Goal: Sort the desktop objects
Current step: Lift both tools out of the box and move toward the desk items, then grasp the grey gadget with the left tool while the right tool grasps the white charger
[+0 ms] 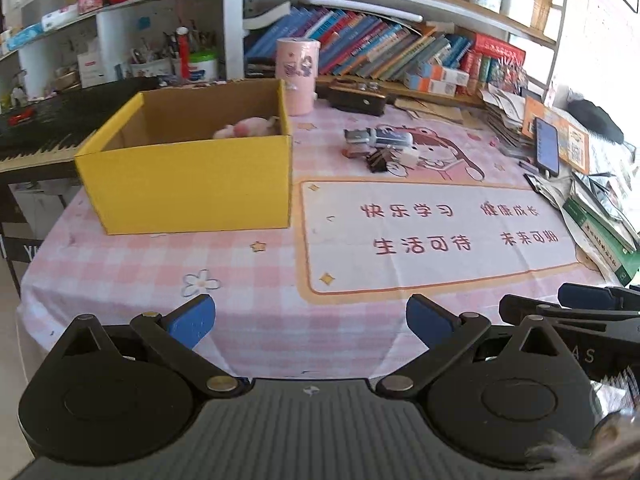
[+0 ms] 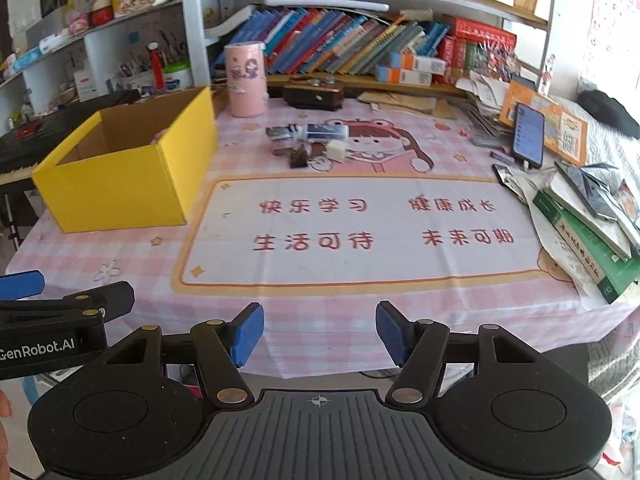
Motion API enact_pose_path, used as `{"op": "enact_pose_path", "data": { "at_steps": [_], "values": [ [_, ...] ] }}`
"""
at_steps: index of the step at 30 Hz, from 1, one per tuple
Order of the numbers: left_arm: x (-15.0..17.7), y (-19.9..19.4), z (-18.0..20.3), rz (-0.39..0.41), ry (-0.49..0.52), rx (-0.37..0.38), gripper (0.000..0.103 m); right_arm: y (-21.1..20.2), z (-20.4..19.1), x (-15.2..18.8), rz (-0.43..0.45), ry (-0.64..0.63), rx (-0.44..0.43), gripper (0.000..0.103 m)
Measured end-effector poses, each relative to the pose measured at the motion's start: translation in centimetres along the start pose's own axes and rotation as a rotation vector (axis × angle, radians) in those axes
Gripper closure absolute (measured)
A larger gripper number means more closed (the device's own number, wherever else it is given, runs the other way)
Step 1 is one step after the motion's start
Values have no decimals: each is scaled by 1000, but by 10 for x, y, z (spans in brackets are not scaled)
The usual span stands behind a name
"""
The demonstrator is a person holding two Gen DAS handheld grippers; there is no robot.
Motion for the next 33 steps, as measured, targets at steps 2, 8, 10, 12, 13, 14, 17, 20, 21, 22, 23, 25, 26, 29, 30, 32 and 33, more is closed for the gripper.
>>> {"op": "enact_pose_path", "data": {
  "at_steps": [2, 8, 10, 12, 13, 14, 17, 20, 21, 22, 23, 25, 26, 29, 30, 32, 33],
  "values": [
    [-3, 8, 7, -13, 3, 4, 0, 7, 6, -2, -10, 2, 2, 40],
    [-10, 34, 27, -47, 6, 16, 0, 30, 23, -10, -41, -4, -1, 40],
    [-13, 44, 35, -59, 7, 19, 0, 39, 31, -13, -51, -6, -1, 40],
    [-16, 54, 43, -69, 7, 21, 0, 48, 38, -17, -61, -6, 0, 40],
    [-18, 59, 48, -74, 7, 22, 0, 53, 43, -19, -65, -6, 0, 40],
    [-20, 65, 52, -78, 7, 24, 0, 58, 47, -20, -68, -7, 1, 40],
    [-26, 81, 65, -84, 8, 25, 0, 72, 59, -26, -78, -8, -2, 40],
    [-33, 94, 75, -82, 10, 15, 1, 86, 70, -33, -83, -9, -9, 40],
    [-36, 99, 77, -80, 11, 10, 2, 90, 73, -35, -84, -9, -14, 40],
    [-40, 103, 80, -77, 10, 2, 2, 95, 76, -38, -82, -10, -20, 40],
    [-42, 106, 80, -74, 9, -5, 2, 99, 78, -41, -81, -11, -25, 40],
    [-49, 113, 82, -68, 12, -19, 3, 107, 80, -47, -67, -23, -43, 40],
    [-53, 116, 82, -61, 16, -29, 3, 111, 81, -51, -50, -31, -53, 40],
    [-70, 126, 78, -31, 21, -64, 4, 123, 81, -67, 13, -56, -76, 40],
    [-76, 129, 76, -18, 20, -74, 4, 127, 81, -72, 32, -61, -86, 40],
    [-91, 138, 71, 7, 15, -96, 5, 137, 78, -85, 68, -76, -105, 40],
    [-99, 142, 68, 18, 11, -106, 5, 142, 76, -91, 85, -84, -117, 40]
  ]
}}
Point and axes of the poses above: each gripper's, at about its wrist camera, not at the fingertips, and y roughly the way its jaws point, z to its right, x to its underside, the point moved 9 cm from there along y, roughly the way its jaws point, and after that the axes turned 14 degrees about x, right-handed, at the moved point
